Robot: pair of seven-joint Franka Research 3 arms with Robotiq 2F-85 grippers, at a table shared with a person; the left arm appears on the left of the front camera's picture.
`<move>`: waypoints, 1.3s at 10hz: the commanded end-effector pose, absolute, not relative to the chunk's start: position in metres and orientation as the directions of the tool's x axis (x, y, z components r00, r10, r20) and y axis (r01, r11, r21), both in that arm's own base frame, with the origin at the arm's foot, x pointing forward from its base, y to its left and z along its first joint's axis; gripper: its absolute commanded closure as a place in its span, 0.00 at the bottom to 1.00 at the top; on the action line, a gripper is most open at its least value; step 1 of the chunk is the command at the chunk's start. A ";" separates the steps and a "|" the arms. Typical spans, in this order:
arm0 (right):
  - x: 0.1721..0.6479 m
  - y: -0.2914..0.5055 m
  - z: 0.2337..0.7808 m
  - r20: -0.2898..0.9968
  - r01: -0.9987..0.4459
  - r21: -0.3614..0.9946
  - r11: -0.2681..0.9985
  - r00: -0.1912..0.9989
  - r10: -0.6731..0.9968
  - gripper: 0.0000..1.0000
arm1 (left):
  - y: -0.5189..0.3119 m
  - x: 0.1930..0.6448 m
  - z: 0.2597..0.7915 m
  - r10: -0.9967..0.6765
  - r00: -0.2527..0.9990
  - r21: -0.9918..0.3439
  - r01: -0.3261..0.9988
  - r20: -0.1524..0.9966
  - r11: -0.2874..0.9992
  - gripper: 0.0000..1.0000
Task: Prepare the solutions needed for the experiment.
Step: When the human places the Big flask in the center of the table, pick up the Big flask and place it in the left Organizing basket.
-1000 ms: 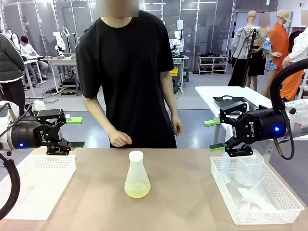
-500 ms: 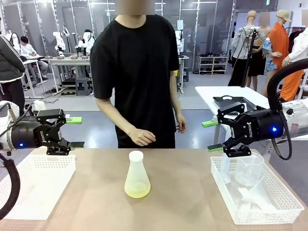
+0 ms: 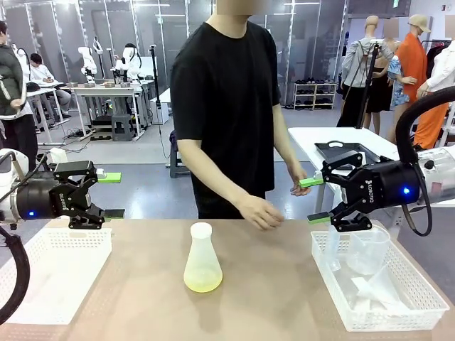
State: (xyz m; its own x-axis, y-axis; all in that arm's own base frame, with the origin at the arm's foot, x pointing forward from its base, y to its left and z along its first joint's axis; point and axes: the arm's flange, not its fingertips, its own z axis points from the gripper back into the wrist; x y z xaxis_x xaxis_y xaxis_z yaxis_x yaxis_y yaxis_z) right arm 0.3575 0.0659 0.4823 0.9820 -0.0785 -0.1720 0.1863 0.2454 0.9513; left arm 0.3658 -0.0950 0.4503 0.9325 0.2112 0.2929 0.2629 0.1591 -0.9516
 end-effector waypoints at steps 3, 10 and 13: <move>0.357 0.066 0.483 -0.170 0.183 0.954 0.237 0.983 -0.077 0.28 | -0.105 0.407 0.444 0.074 0.825 -0.822 0.543 0.560 0.169 0.00; 0.357 0.066 0.483 -0.170 0.183 0.954 0.237 0.983 -0.077 0.28 | -0.133 0.465 0.441 0.023 0.646 -0.624 0.728 0.763 0.283 0.00; 0.357 0.066 0.483 -0.170 0.183 0.954 0.237 0.983 -0.077 0.28 | -0.119 0.460 0.433 0.017 0.607 -0.597 0.777 0.795 0.198 0.00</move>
State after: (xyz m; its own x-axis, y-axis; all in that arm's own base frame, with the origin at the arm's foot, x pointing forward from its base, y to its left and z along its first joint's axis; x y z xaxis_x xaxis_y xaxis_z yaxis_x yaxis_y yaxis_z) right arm 0.3573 0.0659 0.4824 0.9820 -0.0783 -0.1717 0.1859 0.2452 0.9515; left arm 0.4633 -0.1209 0.4336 0.6132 0.0169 0.7897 0.7689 0.2162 -0.6017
